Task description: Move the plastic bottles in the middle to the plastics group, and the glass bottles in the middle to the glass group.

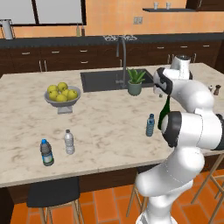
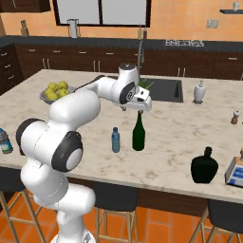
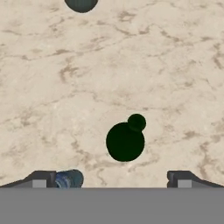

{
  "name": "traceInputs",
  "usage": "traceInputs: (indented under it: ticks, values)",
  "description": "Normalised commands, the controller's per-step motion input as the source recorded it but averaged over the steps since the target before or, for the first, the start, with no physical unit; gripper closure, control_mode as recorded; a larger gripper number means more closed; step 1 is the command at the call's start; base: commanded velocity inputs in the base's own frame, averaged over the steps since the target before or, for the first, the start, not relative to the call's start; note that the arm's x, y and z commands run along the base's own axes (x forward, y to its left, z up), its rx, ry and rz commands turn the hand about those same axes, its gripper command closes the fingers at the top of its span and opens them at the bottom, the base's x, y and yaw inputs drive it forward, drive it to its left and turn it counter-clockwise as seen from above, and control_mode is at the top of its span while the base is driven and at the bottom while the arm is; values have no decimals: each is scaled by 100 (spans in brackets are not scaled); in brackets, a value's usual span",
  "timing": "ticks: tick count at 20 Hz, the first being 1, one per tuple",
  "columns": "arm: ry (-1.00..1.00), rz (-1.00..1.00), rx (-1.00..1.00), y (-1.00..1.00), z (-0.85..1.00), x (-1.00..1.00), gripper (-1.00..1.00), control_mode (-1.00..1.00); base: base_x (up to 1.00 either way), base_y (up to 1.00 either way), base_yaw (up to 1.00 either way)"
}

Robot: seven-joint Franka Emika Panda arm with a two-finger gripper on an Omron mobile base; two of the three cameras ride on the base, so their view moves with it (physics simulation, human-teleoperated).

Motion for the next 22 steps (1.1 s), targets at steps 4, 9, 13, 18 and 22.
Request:
traceInputs:
  ticks: [4, 9, 13, 18, 22]
  values:
    - [0, 0, 4, -39, -44, 38, -100, -100, 0, 0, 0]
    - [0, 0, 0, -7, -12, 22, -100, -100, 0, 0, 0]
    - [0, 0, 0, 0, -2, 4, -100, -100, 0, 0, 0]
    - [0, 0, 0, 0, -12, 1, -100, -100, 0, 0, 0]
    - [0, 0, 0, 0, -13, 2, -100, -100, 0, 0, 0]
